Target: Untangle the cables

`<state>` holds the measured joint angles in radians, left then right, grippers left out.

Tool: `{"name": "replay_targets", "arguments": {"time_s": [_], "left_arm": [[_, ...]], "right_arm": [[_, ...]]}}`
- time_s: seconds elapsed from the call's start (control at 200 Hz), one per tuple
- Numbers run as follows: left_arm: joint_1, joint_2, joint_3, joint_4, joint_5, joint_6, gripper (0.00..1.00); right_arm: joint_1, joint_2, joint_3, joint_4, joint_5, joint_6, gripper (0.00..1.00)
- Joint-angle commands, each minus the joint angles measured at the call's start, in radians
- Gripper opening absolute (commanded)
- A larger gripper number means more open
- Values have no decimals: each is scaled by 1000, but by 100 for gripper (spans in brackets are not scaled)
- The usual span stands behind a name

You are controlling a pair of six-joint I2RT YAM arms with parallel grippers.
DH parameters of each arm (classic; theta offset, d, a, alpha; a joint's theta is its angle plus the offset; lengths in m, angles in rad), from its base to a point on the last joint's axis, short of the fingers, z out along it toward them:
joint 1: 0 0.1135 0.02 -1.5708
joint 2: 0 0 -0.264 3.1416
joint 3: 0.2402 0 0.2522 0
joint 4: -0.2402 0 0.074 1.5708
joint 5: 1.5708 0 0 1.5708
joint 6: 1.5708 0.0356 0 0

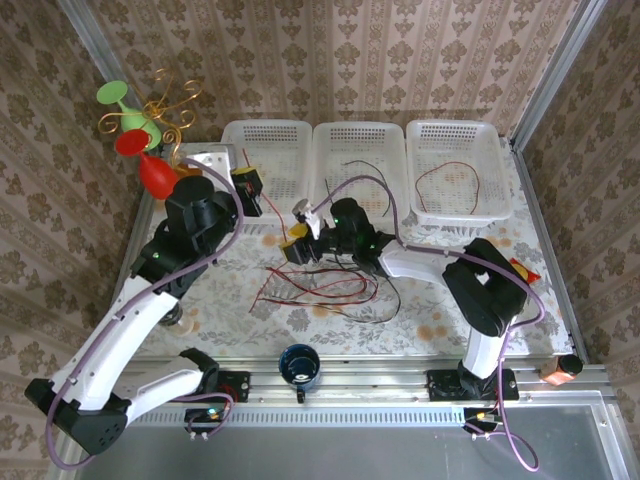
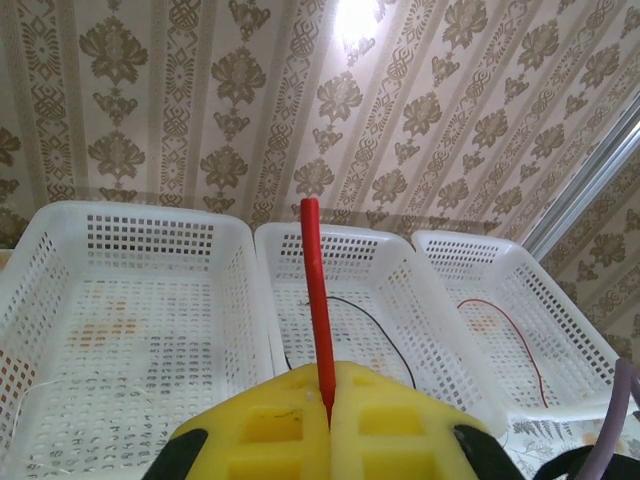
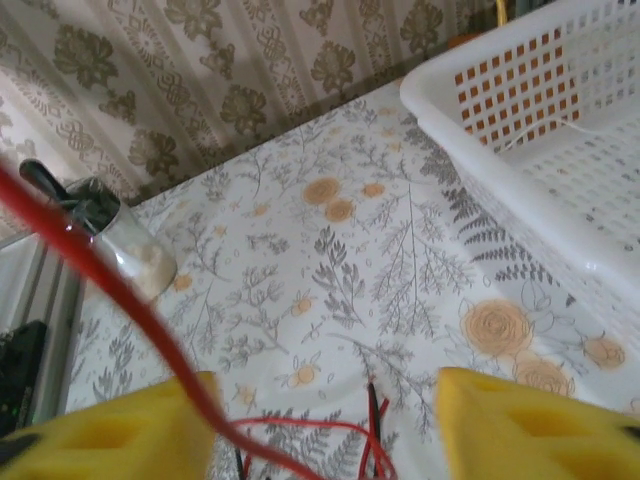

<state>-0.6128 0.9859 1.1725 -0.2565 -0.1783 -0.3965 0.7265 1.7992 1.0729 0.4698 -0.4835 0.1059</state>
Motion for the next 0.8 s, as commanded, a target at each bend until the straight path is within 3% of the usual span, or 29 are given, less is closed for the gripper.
{"name": "replay_targets", "arguments": {"time_s": [0.0, 0.13, 0.25, 0.39, 0.47, 0.55, 0.795], "left_arm": [[13, -37, 15, -12, 10, -18, 0], [24, -58, 1, -27, 4, -25, 0], [37, -89, -26, -32, -6, -31, 0], [54, -126, -52, -33, 3, -27, 60], [57, -131, -59, -36, 6, -23, 75], [62, -133, -68, -39, 0, -13, 81], [65, -106, -107, 2, 41, -37, 82]], "right_arm": [[3, 16, 68, 20, 7, 2, 39], [1, 2, 98, -48, -3, -8, 0], [-8, -57, 90, -51, 29, 6, 0], [-44, -150, 117, -114, 83, 16, 0], [-71, -210, 151, -197, 123, -20, 0], [-108, -261, 183, -251, 167, -45, 0], [-309, -386, 318, -445, 281, -97, 0]]}}
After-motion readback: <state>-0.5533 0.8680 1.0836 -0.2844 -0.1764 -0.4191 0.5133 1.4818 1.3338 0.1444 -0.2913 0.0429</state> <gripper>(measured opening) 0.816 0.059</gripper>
